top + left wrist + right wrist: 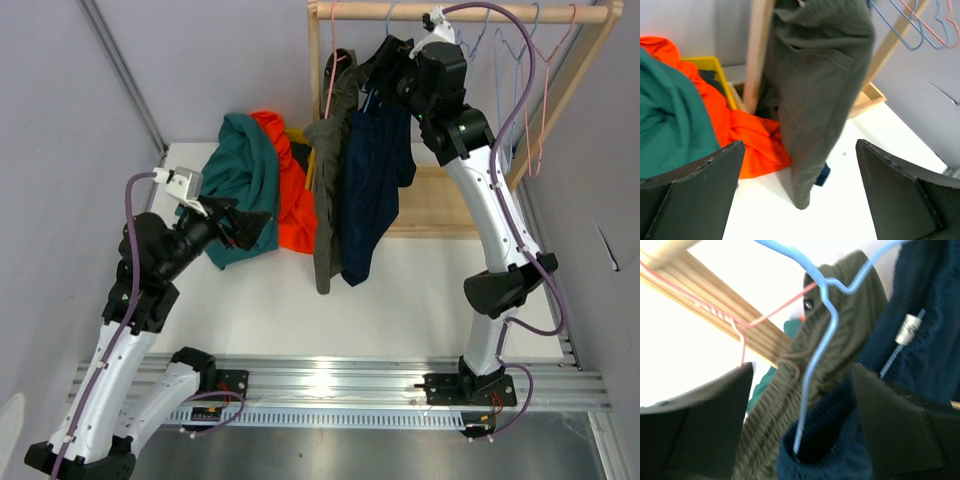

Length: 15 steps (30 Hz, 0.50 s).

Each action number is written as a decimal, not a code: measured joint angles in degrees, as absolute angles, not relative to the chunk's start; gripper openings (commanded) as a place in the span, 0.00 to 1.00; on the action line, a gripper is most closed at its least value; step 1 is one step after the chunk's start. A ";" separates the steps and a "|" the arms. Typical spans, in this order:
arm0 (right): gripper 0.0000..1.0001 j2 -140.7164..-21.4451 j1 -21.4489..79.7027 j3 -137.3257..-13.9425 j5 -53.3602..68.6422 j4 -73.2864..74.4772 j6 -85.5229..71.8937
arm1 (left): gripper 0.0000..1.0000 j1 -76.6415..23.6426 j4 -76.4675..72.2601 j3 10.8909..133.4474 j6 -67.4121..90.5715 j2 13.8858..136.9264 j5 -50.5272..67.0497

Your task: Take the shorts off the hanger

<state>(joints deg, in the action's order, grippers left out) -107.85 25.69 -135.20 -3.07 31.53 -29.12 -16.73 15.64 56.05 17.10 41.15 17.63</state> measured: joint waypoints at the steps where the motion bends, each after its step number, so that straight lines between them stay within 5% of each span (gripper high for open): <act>1: 0.65 -108.40 25.87 -135.96 -3.22 31.18 -29.15 | 0.99 -17.61 15.51 55.77 17.08 41.15 17.43; 6: 0.49 -110.50 26.55 -136.64 -3.29 30.48 -30.39 | 1.00 -20.03 15.31 55.07 17.08 41.36 16.12; 10: 0.01 -111.92 26.68 -136.64 -3.20 30.44 -30.79 | 0.99 -20.67 15.31 55.09 16.97 41.30 15.20; 15: 0.00 -112.38 26.63 -136.64 -3.70 30.74 -31.44 | 0.99 -21.89 15.75 55.42 16.51 42.09 14.35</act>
<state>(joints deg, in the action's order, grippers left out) -112.38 26.63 -136.64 -3.70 30.74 -31.44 -21.89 15.75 55.42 16.51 42.09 14.35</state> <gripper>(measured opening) 0.043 0.994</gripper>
